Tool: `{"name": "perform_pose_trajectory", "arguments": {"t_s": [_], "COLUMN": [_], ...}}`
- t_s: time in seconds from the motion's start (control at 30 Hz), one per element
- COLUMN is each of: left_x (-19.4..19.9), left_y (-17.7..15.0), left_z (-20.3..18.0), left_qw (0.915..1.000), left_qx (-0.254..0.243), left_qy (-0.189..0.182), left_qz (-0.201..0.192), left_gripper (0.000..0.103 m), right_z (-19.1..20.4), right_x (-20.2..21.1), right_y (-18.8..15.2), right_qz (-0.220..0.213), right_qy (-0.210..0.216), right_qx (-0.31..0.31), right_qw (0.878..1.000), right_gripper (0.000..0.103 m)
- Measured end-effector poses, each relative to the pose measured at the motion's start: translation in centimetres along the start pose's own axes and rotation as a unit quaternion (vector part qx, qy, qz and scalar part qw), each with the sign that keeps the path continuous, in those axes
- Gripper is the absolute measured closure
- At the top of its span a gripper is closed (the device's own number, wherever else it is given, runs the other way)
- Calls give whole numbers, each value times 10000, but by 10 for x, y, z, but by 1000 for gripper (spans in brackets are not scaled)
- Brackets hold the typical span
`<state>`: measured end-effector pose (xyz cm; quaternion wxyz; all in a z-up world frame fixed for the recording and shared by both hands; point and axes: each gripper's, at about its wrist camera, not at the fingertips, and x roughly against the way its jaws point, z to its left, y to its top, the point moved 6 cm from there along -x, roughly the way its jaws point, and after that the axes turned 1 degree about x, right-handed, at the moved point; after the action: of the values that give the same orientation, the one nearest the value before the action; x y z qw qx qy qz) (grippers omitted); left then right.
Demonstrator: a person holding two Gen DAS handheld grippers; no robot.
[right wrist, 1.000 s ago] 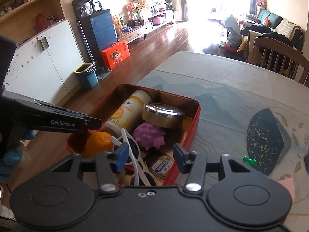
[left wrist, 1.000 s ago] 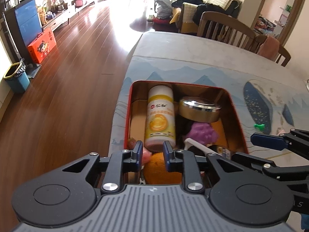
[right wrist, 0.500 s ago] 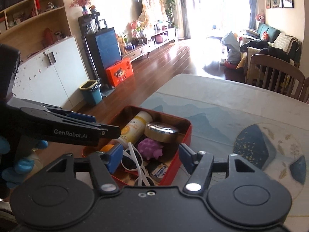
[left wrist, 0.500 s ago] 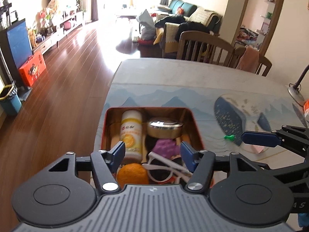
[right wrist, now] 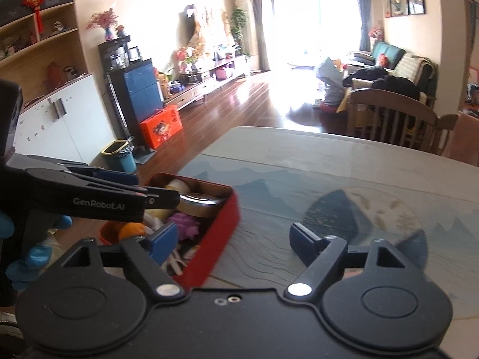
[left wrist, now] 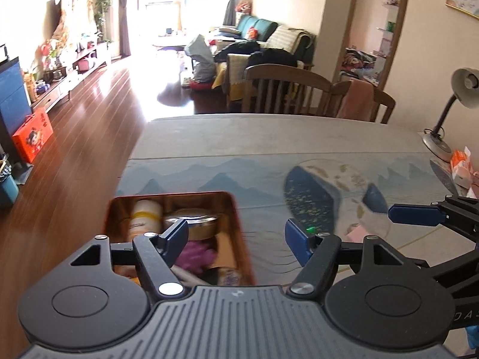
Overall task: Organize rigid objects
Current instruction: 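Move the left gripper toward the green chess piece while the right approaches the pink sponge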
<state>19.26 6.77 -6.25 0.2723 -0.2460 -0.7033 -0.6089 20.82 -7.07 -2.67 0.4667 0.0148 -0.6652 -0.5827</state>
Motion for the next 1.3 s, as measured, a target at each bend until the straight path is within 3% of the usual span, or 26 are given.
{"name": "perform_pose_trajectory", "arguments": {"t_s": [0.17,0.43,0.8,1.3], "left_x": [-14,-40,-81,-147], "left_y": [3,-3,-12,-24], "left_z": [-32,-71,-106,-112], "left_qw": [9999,9996,9992,9958], "left_qx": [-12,24,179,241], "left_qy": [-149,-173,57,492], "left_qz": [37,216,359,729], "left_gripper": [24,22,21,21], "right_z": [-32,-72,-118,-135], "right_x": [6,12,-7,-46], "right_y": [-13,-36,-61,-78], "right_qz": [45,130,544,979], "right_qy": [-138,-262,-366,-135], "right_qx": [-146,-206,-80,326], "right_qw": [9998,9994,9978,9946], "right_gripper": [15,0,0,5]}}
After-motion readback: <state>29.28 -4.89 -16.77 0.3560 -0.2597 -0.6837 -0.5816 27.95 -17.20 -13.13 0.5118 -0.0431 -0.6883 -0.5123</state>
